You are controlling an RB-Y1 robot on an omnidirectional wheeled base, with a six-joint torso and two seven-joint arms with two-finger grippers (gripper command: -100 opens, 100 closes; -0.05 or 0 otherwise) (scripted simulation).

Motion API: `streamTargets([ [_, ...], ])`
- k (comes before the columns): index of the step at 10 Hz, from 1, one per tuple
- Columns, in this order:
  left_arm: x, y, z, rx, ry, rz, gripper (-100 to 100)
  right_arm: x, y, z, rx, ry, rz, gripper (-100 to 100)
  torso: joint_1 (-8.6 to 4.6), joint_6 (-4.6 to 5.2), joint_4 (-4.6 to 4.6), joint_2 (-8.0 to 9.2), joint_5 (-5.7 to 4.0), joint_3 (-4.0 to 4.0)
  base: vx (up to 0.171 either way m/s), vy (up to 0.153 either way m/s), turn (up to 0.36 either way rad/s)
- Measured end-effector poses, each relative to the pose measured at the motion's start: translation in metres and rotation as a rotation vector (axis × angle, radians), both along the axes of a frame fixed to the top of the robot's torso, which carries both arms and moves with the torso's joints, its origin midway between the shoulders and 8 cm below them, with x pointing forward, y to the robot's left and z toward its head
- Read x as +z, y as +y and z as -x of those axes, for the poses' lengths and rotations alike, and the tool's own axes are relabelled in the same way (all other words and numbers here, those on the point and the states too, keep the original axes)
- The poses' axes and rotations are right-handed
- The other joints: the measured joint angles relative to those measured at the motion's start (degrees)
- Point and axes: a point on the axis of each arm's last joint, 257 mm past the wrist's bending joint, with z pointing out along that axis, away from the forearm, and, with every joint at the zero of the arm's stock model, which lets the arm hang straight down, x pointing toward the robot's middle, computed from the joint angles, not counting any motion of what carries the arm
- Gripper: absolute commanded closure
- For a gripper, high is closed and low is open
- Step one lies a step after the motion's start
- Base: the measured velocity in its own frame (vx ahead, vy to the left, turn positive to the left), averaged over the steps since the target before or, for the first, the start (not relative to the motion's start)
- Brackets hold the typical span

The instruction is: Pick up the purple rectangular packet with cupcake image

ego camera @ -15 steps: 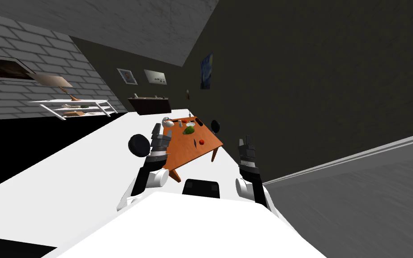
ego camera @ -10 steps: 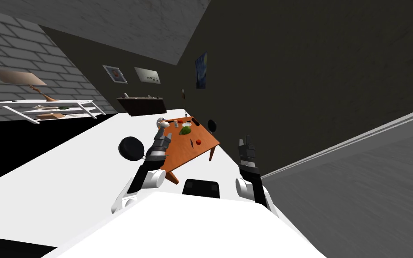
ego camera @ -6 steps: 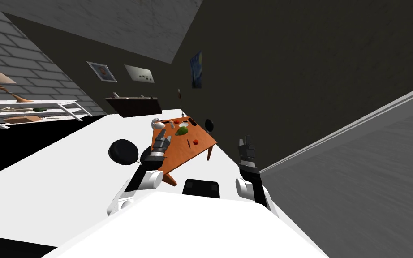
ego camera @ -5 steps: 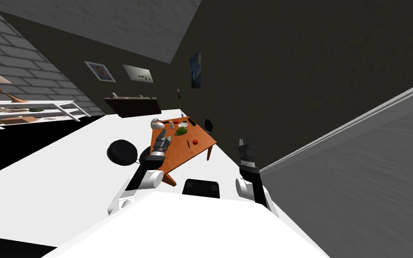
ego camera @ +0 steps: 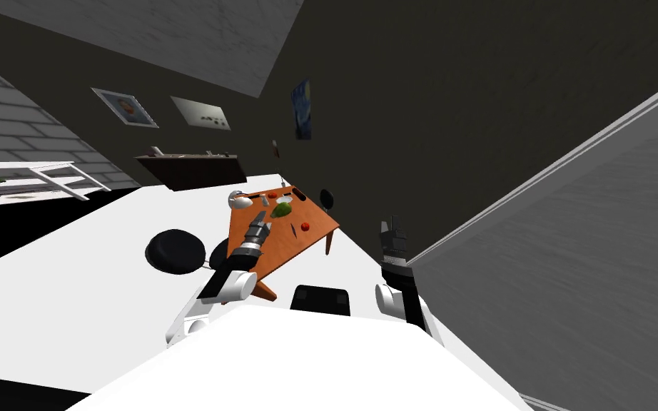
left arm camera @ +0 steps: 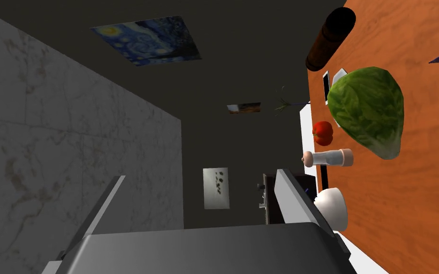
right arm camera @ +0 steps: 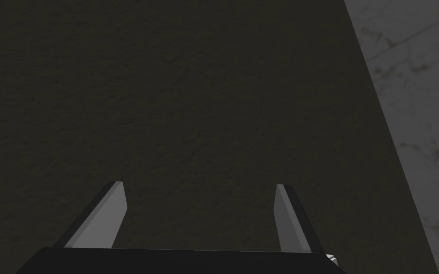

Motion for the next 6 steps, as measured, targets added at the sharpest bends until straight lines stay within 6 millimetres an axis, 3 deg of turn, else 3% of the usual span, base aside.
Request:
streamTargets([
  [6, -0.051, 0.026, 0.001, 0.037, 0.187, 0.016, -100, 0.0, 0.0, 0.0, 0.0, 0.0, 0.0, 0, 0.0, 0.0, 0.0, -0.01, 0.0, -0.01, 0.003, -0.033, -0.146],
])
